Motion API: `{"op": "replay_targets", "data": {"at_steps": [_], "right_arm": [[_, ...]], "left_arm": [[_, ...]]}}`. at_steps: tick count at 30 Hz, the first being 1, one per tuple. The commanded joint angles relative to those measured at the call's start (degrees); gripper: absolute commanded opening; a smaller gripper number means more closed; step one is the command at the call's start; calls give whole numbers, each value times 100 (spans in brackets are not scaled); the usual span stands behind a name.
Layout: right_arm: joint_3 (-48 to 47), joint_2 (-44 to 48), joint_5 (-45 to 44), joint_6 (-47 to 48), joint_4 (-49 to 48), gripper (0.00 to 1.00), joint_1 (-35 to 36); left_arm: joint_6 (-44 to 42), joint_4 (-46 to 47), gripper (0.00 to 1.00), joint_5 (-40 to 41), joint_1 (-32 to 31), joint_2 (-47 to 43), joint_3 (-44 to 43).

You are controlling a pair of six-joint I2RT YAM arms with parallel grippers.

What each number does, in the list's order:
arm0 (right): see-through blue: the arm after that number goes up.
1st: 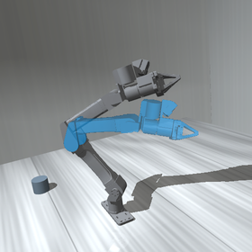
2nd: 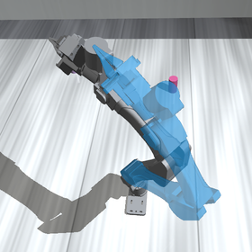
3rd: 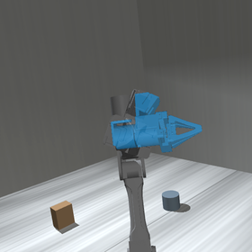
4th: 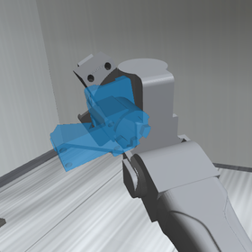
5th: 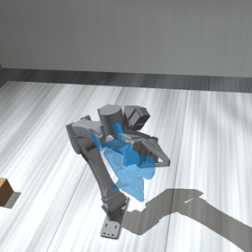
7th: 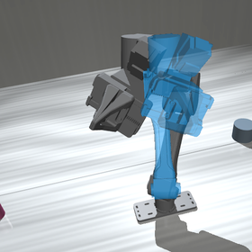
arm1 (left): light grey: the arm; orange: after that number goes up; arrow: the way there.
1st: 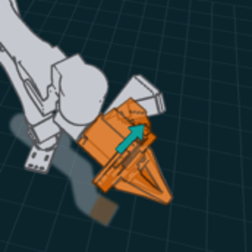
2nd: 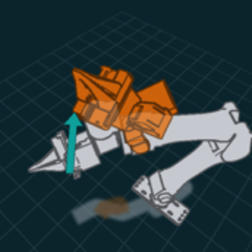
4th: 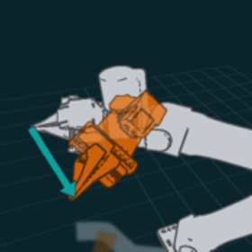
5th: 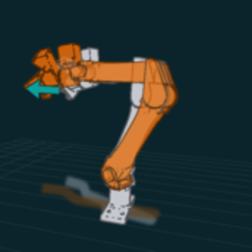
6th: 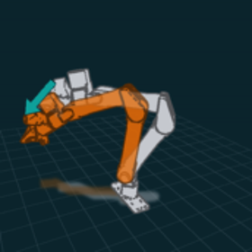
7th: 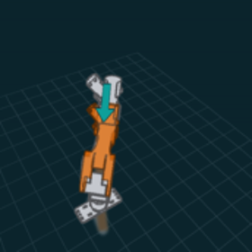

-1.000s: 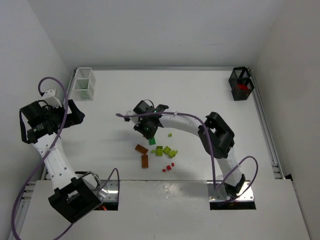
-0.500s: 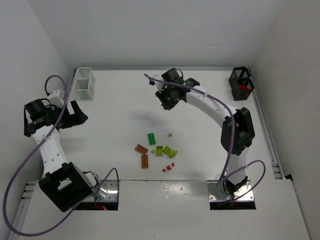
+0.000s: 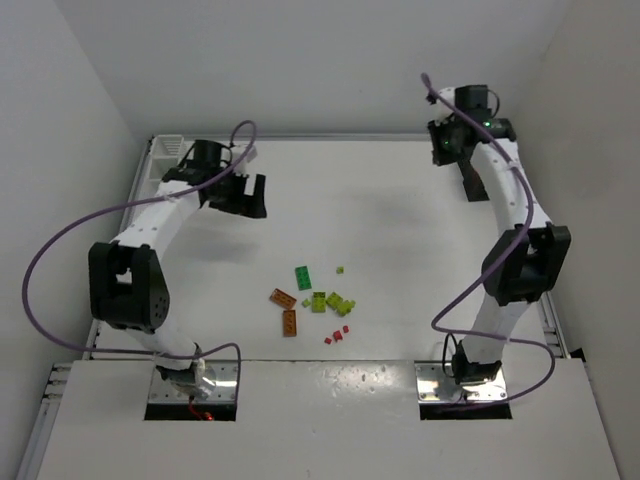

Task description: Sort the legos into containers by color

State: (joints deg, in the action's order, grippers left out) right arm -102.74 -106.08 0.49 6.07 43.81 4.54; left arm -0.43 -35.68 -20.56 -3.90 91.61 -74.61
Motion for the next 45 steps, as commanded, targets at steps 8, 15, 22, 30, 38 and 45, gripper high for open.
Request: {"op": "replay_targets", "data": {"at_steps": [8,15,22,30,38,45], "right_arm": [[-1975,-1097,232,264,593,3,-1639],[-2663,-1916,171,211,647,3,-1956],[-3093,-2469,4,149,523,3,-2071],[-3296,-2865,-243,202,470,7,-2071],[-3296,-2971,-418,202,418,12,-2071],[-3296,-2918,-471,149,418,62,-2071]], "left_arm": [[411,166,100,1106,-1226,515,-941],[298,167,100,1308,-1280,349,-889],[298,167,100,1361,-1280,225,-766],[175,167,100,1256,-1280,173,-766],[174,167,100,1256,-1280,173,-713],[60,167,100,1151,-1280,120,-660]]}}
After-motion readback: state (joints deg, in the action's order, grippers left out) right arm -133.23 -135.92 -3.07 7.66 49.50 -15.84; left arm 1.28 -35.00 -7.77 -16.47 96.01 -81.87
